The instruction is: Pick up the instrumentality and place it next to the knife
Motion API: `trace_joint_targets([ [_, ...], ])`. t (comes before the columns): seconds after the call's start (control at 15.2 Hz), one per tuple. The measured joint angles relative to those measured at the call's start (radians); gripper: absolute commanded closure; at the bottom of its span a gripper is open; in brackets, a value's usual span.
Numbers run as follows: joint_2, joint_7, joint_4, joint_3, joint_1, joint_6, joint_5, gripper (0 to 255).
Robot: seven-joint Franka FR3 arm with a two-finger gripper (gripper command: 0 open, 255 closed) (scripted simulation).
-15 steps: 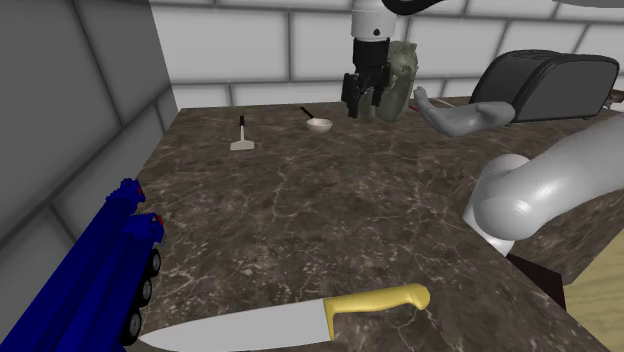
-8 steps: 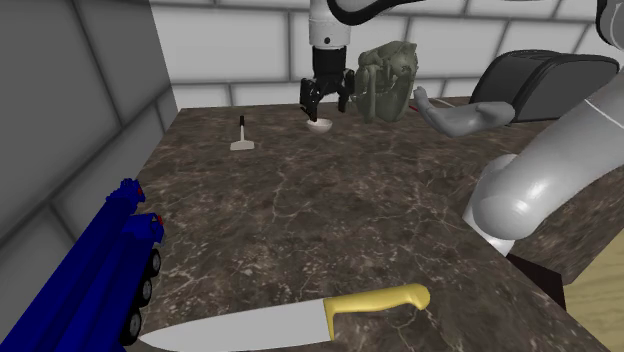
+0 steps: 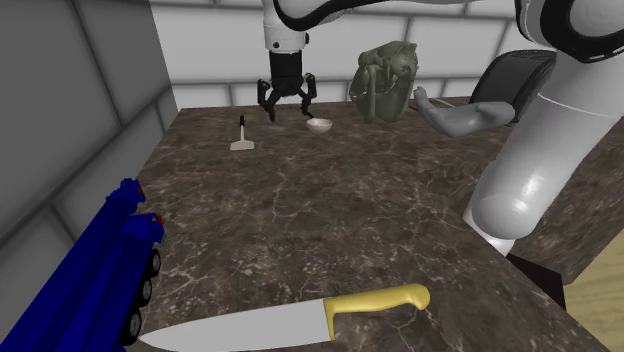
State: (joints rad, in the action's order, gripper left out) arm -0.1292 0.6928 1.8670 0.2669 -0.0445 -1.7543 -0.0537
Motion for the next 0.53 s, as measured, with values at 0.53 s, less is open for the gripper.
trace_joint_targets([
  [0.53,0.337,0.2,-0.373,0.02,0.026,0.035,-0.072,0],
])
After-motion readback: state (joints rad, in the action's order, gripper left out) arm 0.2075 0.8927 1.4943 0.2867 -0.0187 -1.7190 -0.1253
